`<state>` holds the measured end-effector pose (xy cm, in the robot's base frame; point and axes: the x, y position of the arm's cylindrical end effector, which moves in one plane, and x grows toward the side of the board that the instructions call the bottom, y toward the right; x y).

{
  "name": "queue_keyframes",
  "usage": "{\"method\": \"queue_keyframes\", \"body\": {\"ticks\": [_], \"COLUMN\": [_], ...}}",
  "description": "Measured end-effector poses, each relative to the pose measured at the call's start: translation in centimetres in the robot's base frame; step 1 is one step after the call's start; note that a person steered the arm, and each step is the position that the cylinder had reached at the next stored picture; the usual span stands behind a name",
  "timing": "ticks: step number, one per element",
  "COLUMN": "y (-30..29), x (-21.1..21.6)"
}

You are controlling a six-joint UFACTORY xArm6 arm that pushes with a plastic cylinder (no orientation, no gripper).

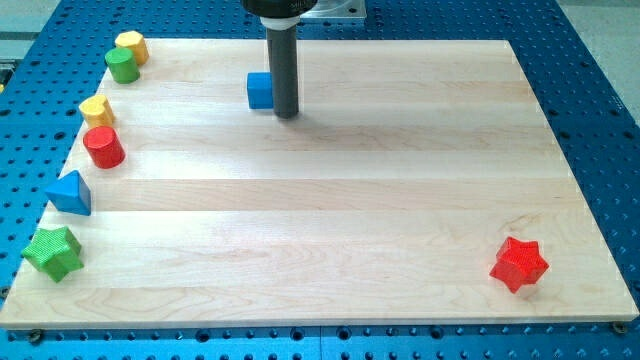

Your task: Move the cube bottom right to the green circle

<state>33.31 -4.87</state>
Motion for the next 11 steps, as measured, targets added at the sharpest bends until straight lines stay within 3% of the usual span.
{"method": "queue_keyframes", "body": {"ticks": [1,2,3,5,6,9,11], "y": [-2.4,1.6,-0.6,-10.6,-8.9,-14.3,-10.3], "x": [-1.6,-2.4,-3.8,-4.1,-5.5,-7.2,-5.2]}}
